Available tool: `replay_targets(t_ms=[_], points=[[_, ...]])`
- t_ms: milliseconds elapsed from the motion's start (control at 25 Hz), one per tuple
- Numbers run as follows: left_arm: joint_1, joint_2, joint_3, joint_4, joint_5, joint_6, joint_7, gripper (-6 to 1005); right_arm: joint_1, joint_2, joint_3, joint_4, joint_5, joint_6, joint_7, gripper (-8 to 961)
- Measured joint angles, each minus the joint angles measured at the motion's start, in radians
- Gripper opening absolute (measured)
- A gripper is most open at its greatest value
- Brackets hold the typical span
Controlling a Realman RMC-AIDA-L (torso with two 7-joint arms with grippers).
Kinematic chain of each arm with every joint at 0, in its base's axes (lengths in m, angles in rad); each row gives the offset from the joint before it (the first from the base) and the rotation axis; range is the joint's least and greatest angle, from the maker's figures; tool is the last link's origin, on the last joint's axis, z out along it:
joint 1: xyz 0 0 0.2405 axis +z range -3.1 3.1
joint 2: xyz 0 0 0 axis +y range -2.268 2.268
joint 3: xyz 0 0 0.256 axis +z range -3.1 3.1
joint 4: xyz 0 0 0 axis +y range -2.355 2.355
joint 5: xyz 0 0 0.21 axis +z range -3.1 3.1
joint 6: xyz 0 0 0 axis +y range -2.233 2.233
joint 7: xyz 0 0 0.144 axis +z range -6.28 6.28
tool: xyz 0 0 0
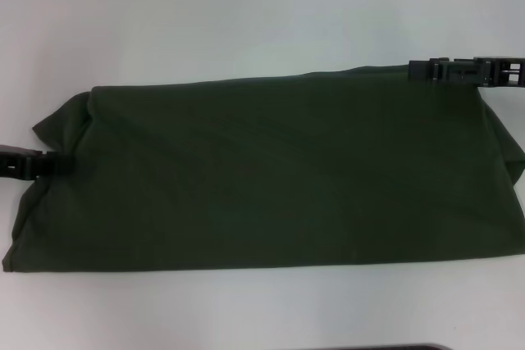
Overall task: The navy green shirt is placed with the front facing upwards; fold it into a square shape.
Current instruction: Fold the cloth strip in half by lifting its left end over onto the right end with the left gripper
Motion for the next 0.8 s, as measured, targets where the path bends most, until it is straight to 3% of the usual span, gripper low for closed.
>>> replay_targets(t_ms=[240, 400, 800], points=[[-0.003, 0.0, 0.003, 0.001, 0.0, 0.004, 0.0, 228, 0.0, -0.001, 0.001, 0.0, 0.0, 0.002, 0.0, 890], [-0.004, 0.001, 0.003, 0.002, 0.001, 0.009, 0.0, 36, 0.0, -0.001, 0.001, 0.0, 0.0, 0.005, -0.002, 889], [-0.007, 0.003, -0.042, 0.037, -0.05, 0.15, 0.002, 32, -0.001, 0.008, -0.008, 0.006, -0.005, 0.008, -0.023, 887]])
